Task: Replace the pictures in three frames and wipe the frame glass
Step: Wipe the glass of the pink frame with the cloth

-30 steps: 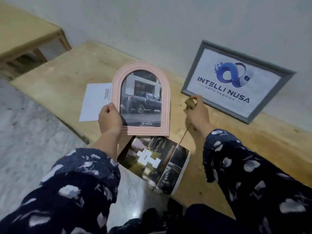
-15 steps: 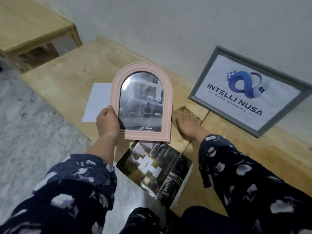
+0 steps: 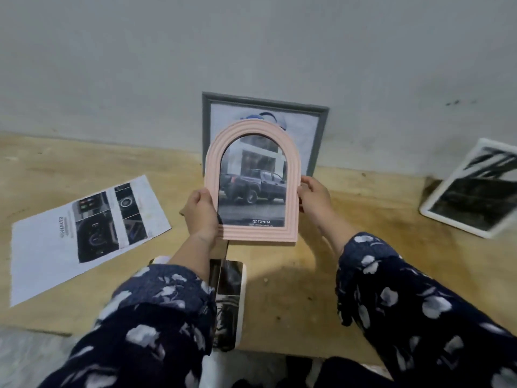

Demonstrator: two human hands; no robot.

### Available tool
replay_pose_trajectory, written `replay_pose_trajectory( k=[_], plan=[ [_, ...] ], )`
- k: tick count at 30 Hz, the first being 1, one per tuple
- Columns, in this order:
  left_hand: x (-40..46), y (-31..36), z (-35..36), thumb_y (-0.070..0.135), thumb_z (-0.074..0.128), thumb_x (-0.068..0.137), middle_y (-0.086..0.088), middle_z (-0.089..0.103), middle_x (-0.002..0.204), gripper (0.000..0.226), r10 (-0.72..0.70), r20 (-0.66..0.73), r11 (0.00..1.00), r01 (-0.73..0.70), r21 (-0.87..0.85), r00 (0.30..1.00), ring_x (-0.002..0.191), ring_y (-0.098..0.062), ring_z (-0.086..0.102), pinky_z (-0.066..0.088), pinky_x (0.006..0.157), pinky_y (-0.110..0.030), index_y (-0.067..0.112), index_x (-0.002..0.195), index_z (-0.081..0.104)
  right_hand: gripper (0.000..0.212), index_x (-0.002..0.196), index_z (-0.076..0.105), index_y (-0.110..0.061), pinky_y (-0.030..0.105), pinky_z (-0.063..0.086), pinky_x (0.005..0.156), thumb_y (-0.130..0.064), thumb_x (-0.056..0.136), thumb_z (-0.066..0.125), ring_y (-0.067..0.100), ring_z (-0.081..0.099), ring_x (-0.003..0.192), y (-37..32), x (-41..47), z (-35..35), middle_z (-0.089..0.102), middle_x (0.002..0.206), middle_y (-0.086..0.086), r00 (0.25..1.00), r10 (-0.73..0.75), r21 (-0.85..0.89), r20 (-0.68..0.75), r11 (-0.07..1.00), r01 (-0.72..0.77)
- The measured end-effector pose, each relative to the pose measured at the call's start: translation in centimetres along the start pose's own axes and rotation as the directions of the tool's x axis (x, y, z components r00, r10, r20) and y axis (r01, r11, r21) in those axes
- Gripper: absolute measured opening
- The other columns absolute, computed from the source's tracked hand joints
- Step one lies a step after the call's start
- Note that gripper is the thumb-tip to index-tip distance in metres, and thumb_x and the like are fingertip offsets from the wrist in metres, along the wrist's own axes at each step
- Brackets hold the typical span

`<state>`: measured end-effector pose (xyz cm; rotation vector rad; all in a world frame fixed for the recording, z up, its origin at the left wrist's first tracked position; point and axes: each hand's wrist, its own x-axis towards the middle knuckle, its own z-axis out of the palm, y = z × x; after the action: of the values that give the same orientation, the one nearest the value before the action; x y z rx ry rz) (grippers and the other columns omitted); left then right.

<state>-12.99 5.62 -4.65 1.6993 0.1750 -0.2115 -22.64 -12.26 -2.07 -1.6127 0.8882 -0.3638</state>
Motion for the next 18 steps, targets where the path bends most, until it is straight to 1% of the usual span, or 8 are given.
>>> replay_pose_trajectory(
  k=[2, 4, 6, 8, 11, 13, 16, 18],
  plan=[
    [-0.3, -0.1, 3.2, 0.027, 0.045, 0.079, -0.013, 0.055, 0.075, 0.023, -0.014, 0.141, 1.0, 0.012, 0.013, 0.99, 0.079, -0.033, 0.055, 0.048, 0.081, -0.044, 0.016, 0.061, 0.055, 0.033, 0.124, 0.055, -0.014, 0.04, 0.051, 0.086, -0.007, 0.094, 0.042, 0.025, 0.061, 0.091, 0.8, 0.6, -3.6, 0.064, 0.107, 0.009, 0.995, 0.014, -0.021, -0.096, 1.0, -0.016],
    [-1.0, 0.3, 6.1, 0.029, 0.046, 0.08, -0.016, 0.061, 0.082, 0.025, -0.019, 0.271, 0.997, -0.004, 0.083, 0.962, 0.083, -0.032, 0.059, 0.049, 0.085, -0.047, 0.012, 0.07, 0.061, 0.034, 0.123, 0.053, -0.018, 0.041, 0.053, 0.083, -0.008, 0.093, 0.041, 0.024, 0.062, 0.088, 1.4, 1.0, -7.0, 0.065, 0.104, 0.009, 0.985, 0.035, -0.022, -0.166, 0.999, -0.039],
    [-2.6, 1.2, 9.2, 0.026, 0.042, 0.091, -0.014, 0.064, 0.091, 0.029, 0.01, 0.376, 0.985, -0.074, 0.155, 0.927, 0.089, -0.029, 0.059, 0.047, 0.086, -0.042, 0.006, 0.083, 0.062, 0.033, 0.12, 0.051, -0.021, 0.038, 0.052, 0.076, -0.006, 0.093, 0.041, 0.021, 0.06, 0.078, 2.0, 1.7, -10.7, 0.064, 0.093, 0.006, 0.973, 0.028, -0.013, -0.227, 0.999, -0.032],
    [-3.8, 1.8, 12.4, 0.023, 0.04, 0.098, -0.011, 0.064, 0.094, 0.03, 0.064, 0.431, 0.966, -0.163, 0.198, 0.9, 0.092, -0.029, 0.058, 0.044, 0.082, -0.035, 0.008, 0.088, 0.063, 0.031, 0.118, 0.05, -0.023, 0.034, 0.048, 0.069, -0.006, 0.095, 0.039, 0.017, 0.056, 0.071, 2.4, 2.6, -14.1, 0.06, 0.084, 0.002, 0.961, 0.013, -0.033, -0.277, 0.999, -0.024],
    [-5.2, 2.3, 16.8, 0.023, 0.037, 0.103, -0.004, 0.062, 0.101, 0.032, 0.121, 0.468, 0.915, -0.28, 0.289, 0.876, 0.094, -0.022, 0.053, 0.039, 0.082, -0.029, 0.009, 0.103, 0.066, 0.031, 0.119, 0.049, -0.023, 0.035, 0.049, 0.074, -0.007, 0.096, 0.035, 0.019, 0.057, 0.074, 2.9, 4.3, -18.3, 0.058, 0.079, 0.001, 0.943, -0.009, -0.093, -0.332, 0.995, -0.023],
    [-6.0, 2.4, 20.3, 0.022, 0.036, 0.104, -0.005, 0.06, 0.107, 0.032, 0.136, 0.464, 0.887, -0.316, 0.338, 0.876, 0.095, -0.019, 0.049, 0.033, 0.083, -0.024, 0.009, 0.112, 0.064, 0.031, 0.12, 0.05, -0.022, 0.038, 0.05, 0.078, -0.009, 0.097, 0.034, 0.022, 0.059, 0.079, 3.2, 6.0, -21.5, 0.059, 0.079, 0.0, 0.942, -0.018, -0.123, -0.335, 0.992, -0.025],
    [-6.0, 2.6, 22.6, 0.021, 0.036, 0.104, -0.012, 0.062, 0.123, 0.033, 0.114, 0.413, 0.883, -0.284, 0.375, 0.903, 0.107, -0.027, 0.053, 0.032, 0.085, -0.024, 0.01, 0.118, 0.063, 0.03, 0.121, 0.05, -0.022, 0.034, 0.049, 0.073, -0.01, 0.098, 0.034, 0.02, 0.06, 0.077, 3.2, 7.3, -23.2, 0.062, 0.08, 0.001, 0.955, -0.054, -0.157, -0.293, 0.987, 0.008],
    [-6.2, 2.5, 24.9, 0.021, 0.035, 0.104, -0.012, 0.059, 0.129, 0.035, 0.083, 0.358, 0.887, -0.233, 0.4, 0.93, 0.117, -0.03, 0.052, 0.032, 0.087, -0.025, 0.01, 0.126, 0.06, 0.028, 0.12, 0.05, -0.023, 0.026, 0.048, 0.065, -0.011, 0.1, 0.035, 0.015, 0.061, 0.074, 3.2, 8.8, -24.5, 0.064, 0.081, 0.0, 0.964, -0.075, -0.164, -0.254, 0.986, 0.033]
  ],
)
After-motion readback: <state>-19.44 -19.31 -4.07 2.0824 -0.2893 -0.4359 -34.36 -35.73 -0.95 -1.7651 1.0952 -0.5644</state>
